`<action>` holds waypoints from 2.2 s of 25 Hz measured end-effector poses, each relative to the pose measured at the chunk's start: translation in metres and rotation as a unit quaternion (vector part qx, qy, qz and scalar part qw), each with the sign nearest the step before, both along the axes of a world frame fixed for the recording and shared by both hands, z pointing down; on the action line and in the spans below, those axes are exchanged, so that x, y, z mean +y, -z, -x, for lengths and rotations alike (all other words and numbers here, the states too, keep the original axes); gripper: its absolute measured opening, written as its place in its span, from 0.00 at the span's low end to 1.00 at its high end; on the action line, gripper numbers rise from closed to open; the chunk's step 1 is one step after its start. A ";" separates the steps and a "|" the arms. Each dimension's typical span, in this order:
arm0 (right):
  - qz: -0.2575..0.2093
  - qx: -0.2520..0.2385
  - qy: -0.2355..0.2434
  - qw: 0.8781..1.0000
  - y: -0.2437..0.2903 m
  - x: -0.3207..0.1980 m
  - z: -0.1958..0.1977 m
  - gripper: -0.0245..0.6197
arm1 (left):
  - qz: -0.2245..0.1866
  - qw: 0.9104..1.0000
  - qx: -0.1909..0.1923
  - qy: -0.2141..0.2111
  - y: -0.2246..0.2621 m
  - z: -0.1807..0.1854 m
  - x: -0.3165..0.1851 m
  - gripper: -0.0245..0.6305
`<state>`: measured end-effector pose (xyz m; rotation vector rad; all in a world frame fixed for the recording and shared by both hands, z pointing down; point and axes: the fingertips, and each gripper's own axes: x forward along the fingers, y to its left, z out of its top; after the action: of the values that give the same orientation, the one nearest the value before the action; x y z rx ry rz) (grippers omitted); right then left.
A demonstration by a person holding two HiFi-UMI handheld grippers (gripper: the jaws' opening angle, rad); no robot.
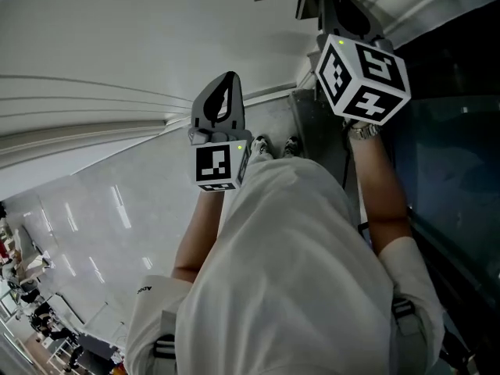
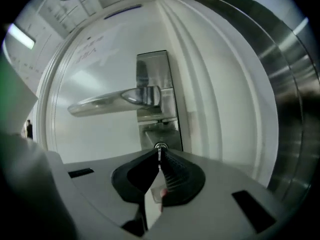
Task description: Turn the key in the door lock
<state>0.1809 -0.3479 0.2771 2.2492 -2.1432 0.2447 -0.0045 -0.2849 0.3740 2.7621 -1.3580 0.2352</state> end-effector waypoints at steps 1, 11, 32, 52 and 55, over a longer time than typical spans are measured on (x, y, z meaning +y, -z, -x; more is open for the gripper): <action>-0.002 -0.034 0.001 0.999 -0.001 0.000 -0.001 0.05 | 0.000 1.000 -0.002 -0.002 -0.001 -0.001 0.002 0.05; -0.021 -0.305 0.015 0.952 -0.007 0.000 -0.006 0.05 | -0.005 1.000 -0.023 0.011 -0.004 -0.002 0.010 0.05; -0.012 -0.253 0.071 0.965 0.003 0.013 0.005 0.25 | 0.004 1.000 -0.019 0.019 -0.004 -0.012 0.027 0.05; 0.031 0.382 0.077 0.920 0.000 0.027 0.005 0.27 | 0.000 1.000 -0.006 -0.008 -0.005 -0.022 0.027 0.05; 0.042 0.447 0.076 0.890 -0.003 0.023 0.006 0.27 | -0.001 1.000 -0.006 -0.010 -0.008 -0.021 0.027 0.05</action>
<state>0.1751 -0.3247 0.2804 1.6148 -1.6998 -0.5820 0.0163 -0.2581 0.3821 2.7810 -1.3354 0.2520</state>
